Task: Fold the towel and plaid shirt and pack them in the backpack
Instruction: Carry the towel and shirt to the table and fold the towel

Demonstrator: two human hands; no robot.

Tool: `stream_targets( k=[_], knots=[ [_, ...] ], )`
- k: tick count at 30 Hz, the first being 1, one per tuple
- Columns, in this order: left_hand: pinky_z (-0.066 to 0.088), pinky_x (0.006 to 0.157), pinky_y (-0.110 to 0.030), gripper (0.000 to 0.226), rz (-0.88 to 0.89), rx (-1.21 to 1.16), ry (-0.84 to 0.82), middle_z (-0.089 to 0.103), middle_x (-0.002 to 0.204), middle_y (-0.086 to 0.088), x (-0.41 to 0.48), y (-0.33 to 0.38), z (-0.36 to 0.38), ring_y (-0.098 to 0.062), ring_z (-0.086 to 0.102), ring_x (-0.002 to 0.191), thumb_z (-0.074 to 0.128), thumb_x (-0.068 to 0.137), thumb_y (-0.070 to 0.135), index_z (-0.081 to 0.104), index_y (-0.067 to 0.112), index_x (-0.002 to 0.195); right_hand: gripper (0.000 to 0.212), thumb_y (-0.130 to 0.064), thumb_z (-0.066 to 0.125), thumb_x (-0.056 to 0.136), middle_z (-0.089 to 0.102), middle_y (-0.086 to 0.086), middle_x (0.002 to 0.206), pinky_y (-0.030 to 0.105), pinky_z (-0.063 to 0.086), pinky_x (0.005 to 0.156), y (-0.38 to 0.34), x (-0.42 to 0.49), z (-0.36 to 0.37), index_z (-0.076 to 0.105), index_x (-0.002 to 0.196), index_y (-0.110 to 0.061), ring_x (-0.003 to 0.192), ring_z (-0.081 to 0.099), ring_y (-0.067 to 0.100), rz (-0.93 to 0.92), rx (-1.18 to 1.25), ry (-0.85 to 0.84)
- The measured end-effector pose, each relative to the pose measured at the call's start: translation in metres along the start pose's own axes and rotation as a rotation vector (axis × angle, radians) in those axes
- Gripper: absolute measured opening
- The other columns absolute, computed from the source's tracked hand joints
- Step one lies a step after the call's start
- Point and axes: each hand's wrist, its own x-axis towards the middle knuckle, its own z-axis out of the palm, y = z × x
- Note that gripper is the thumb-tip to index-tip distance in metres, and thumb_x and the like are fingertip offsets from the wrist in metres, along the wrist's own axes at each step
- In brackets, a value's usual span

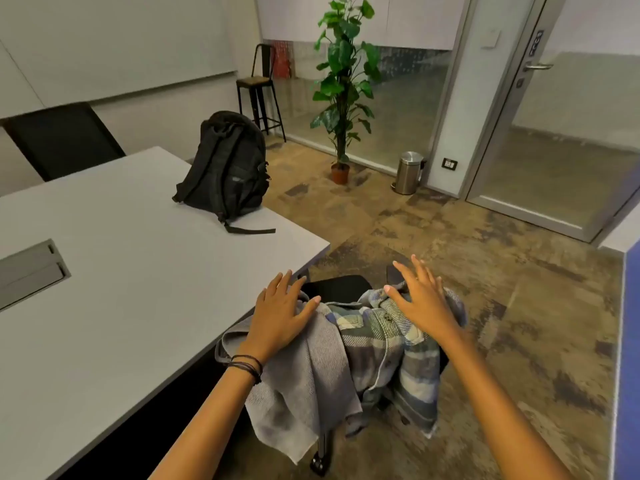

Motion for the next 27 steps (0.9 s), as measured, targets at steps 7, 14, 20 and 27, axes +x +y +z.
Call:
stream_targets(
  k=[7, 14, 20, 27],
  knots=[
    [0.020, 0.112, -0.033, 0.109, 0.014, 0.006, -0.010, 0.027, 0.150, 0.005, -0.022, -0.005, 0.005, -0.016, 0.023, 0.138, -0.011, 0.058, 0.088, 0.036, 0.031, 0.138, 0.044, -0.037, 0.046, 0.095, 0.019, 0.002, 0.154, 0.044, 0.007, 0.115, 0.005, -0.018, 0.006, 0.041, 0.137, -0.025, 0.142, 0.018, 0.022, -0.047, -0.004, 0.053],
    [0.028, 0.103, -0.026, 0.070, -0.006, -0.268, 0.020, 0.040, 0.144, 0.005, -0.028, -0.017, 0.002, -0.013, 0.037, 0.129, 0.022, 0.078, 0.072, 0.047, 0.032, 0.131, 0.036, -0.025, 0.043, 0.097, 0.034, 0.001, 0.148, 0.044, 0.033, 0.108, 0.015, -0.023, 0.008, 0.048, 0.133, -0.022, 0.134, 0.035, 0.023, -0.131, 0.104, 0.149],
    [0.027, 0.105, -0.028, 0.061, -0.210, -0.551, 0.206, 0.042, 0.142, 0.007, -0.038, -0.044, -0.008, -0.012, 0.039, 0.129, 0.026, 0.089, 0.065, 0.041, 0.029, 0.136, 0.045, -0.040, 0.036, 0.090, 0.037, 0.007, 0.145, 0.052, 0.011, 0.114, 0.031, -0.026, 0.007, 0.054, 0.126, -0.018, 0.134, 0.034, 0.027, 0.080, 0.188, 0.377],
    [0.031, 0.103, -0.032, 0.070, -0.538, -0.962, 0.086, 0.043, 0.143, -0.004, -0.045, -0.082, -0.013, -0.019, 0.040, 0.130, 0.018, 0.091, 0.060, 0.038, 0.013, 0.140, 0.043, -0.037, 0.041, 0.096, 0.037, 0.010, 0.143, 0.047, 0.032, 0.106, 0.059, -0.018, 0.000, 0.046, 0.133, -0.017, 0.132, 0.034, 0.029, 0.214, 0.378, 0.270]
  ],
)
